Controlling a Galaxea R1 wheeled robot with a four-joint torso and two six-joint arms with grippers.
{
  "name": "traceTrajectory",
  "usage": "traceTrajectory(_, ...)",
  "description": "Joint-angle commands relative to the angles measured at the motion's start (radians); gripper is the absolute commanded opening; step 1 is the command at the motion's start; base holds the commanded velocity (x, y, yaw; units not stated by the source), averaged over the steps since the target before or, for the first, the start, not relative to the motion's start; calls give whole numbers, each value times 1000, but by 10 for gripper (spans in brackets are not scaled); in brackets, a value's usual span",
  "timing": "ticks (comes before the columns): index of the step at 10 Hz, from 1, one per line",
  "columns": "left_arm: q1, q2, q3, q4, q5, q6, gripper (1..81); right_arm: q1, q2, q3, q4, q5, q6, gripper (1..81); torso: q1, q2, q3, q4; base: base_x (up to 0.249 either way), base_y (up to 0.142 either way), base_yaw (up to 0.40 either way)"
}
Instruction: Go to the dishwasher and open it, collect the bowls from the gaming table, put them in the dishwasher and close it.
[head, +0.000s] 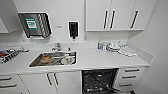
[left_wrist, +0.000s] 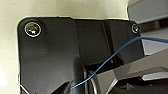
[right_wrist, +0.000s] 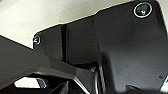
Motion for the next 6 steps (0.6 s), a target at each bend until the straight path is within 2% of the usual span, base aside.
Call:
traceTrajectory(1,-36,-17,14,12,41,4,811,28,1,10,-16,-35,-3,811,-62,96,0,0,0,0,0)
traceTrajectory(4,-36,-22,13,6,41,4,811,8,4,7,33,-25,-6,811,-131,204,0,0,0,0,0)
traceTrajectory(5,-37,-25,13,5,41,3,811,8,5,8,111,-25,-82,811,-154,240,0,0,0,0,0)
traceTrajectory(6,-36,-27,13,5,43,3,811,10,7,11,228,-25,-209,811,-175,272,0,0,0,0,0)
